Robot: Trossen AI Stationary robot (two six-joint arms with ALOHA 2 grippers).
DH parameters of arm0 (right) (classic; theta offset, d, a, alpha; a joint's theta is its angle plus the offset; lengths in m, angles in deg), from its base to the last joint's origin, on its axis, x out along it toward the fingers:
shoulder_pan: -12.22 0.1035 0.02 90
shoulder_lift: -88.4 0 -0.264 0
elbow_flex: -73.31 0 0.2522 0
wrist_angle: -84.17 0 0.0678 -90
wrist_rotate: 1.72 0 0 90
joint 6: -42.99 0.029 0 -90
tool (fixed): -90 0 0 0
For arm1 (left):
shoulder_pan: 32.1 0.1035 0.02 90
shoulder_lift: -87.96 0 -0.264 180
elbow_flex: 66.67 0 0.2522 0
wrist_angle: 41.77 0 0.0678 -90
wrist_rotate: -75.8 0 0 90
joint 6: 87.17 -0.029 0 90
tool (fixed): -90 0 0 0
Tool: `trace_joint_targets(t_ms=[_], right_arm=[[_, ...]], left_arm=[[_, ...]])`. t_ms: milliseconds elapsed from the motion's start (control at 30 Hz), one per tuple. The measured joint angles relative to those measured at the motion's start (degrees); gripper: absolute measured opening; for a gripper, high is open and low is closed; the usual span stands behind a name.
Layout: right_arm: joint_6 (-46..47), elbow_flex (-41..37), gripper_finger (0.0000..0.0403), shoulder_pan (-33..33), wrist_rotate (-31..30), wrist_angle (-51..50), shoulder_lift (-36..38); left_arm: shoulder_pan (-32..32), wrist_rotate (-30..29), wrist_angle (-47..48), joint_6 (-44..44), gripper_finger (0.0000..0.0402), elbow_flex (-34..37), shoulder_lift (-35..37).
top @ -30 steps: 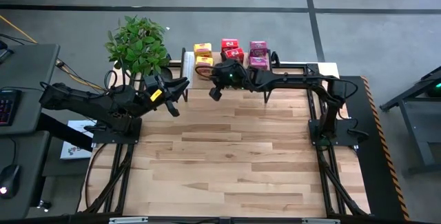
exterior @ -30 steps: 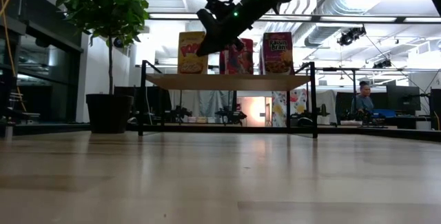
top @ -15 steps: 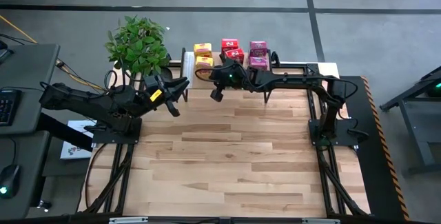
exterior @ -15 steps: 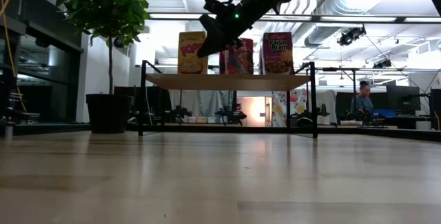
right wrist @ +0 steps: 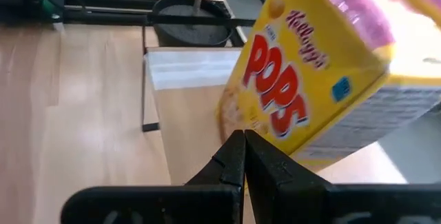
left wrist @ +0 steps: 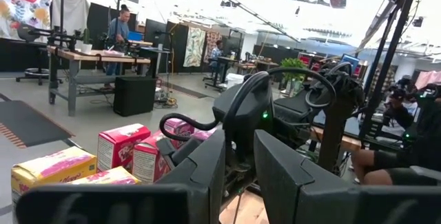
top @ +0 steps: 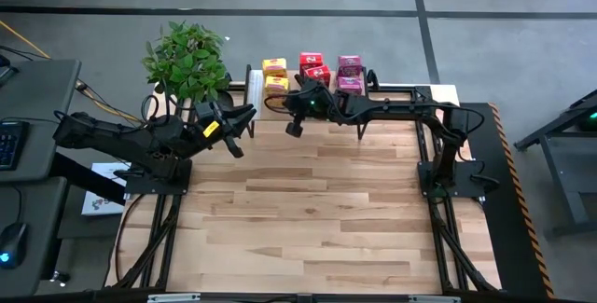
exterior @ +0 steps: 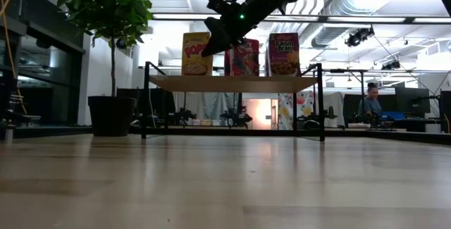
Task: Stack cereal on shelf
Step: Put the yellow cereal box on the shelf, then adjust the red cereal box
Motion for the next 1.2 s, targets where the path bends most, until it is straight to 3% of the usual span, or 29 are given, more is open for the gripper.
trace_joint_targets(t_ms=[433, 600, 800, 900, 1000, 1067, 1200], right_arm=[[-6.3, 0.0, 0.0000, 0.0, -2.6, 0.1, 0.0], [-3.6, -0.1, 0.0000, 0.3, 1.4, -2.4, 1.1], [0.3, -0.1, 0.0000, 0.7, 7.3, -13.0, 11.0], [0.4, -0.1, 0.0000, 0.2, 3.2, -14.9, 16.8], [0.5, 0.1, 0.0000, -2.7, -1.2, -13.1, 20.9], [3.8, 1.4, 0.0000, -6.7, -0.7, -14.9, 21.7], [11.3, 12.6, 0.0000, -15.6, 8.7, -30.0, 17.3]], left_arm=[[0.0, -0.3, 0.0, 0.0, 0.0070, 0.0, 0.0], [0.0, -0.4, 0.0, 0.0, 0.0070, 0.0, 0.0], [0.0, -0.4, -0.1, 0.0, 0.0070, 0.0, 0.0], [0.0, -0.4, -0.1, 0.0, 0.0070, 0.0, 0.0], [0.0, -0.4, -0.1, 0.0, 0.0070, 0.0, 0.0], [0.0, -0.4, -0.2, 0.0, 0.0070, 0.0, 0.0], [0.0, -0.4, -0.2, 0.0, 0.0070, 0.0, 0.0]])
